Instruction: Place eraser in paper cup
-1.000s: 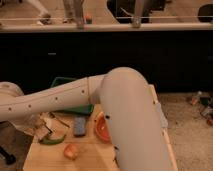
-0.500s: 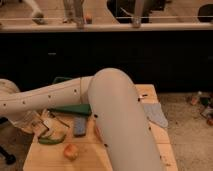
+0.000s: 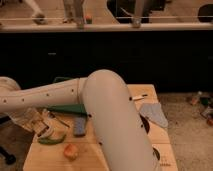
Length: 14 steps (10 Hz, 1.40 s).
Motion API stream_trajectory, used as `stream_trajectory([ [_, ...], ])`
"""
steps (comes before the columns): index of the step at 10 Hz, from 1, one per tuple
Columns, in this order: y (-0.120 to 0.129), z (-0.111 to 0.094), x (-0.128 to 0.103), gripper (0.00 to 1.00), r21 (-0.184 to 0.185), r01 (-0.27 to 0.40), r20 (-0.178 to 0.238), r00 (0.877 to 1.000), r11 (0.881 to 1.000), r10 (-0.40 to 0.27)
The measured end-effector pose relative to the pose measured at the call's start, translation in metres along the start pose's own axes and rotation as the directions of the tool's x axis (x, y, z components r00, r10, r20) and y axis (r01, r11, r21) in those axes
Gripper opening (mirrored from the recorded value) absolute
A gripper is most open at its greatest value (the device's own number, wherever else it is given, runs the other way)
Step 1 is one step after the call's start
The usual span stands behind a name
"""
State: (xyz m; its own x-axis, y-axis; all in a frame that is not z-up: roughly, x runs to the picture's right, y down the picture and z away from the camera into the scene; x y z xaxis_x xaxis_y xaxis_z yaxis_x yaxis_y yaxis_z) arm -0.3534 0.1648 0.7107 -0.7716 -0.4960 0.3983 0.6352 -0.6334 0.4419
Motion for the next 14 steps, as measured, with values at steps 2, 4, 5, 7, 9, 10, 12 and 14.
stream_trajectory([
  [2,0.004,0.006,0.002,0.00,0.001,0.001,0.023,1.000,1.000,-0.001],
  [4,0.008,0.014,0.002,0.00,0.003,-0.001,0.049,0.999,1.000,0.001],
  [5,0.010,0.018,0.001,0.00,0.005,-0.003,0.061,0.998,1.000,0.002],
  [7,0.012,0.023,-0.001,0.00,0.010,-0.008,0.075,0.997,1.000,0.007],
  [9,0.014,0.027,-0.003,0.02,0.018,-0.013,0.084,0.996,1.000,0.011],
  [10,0.015,0.029,-0.003,0.05,0.020,-0.014,0.087,0.996,1.000,0.012],
  [12,0.014,0.029,-0.003,0.13,0.020,-0.014,0.087,0.996,1.000,0.012],
  [14,0.014,0.029,-0.003,0.33,0.020,-0.013,0.087,0.996,1.000,0.011],
])
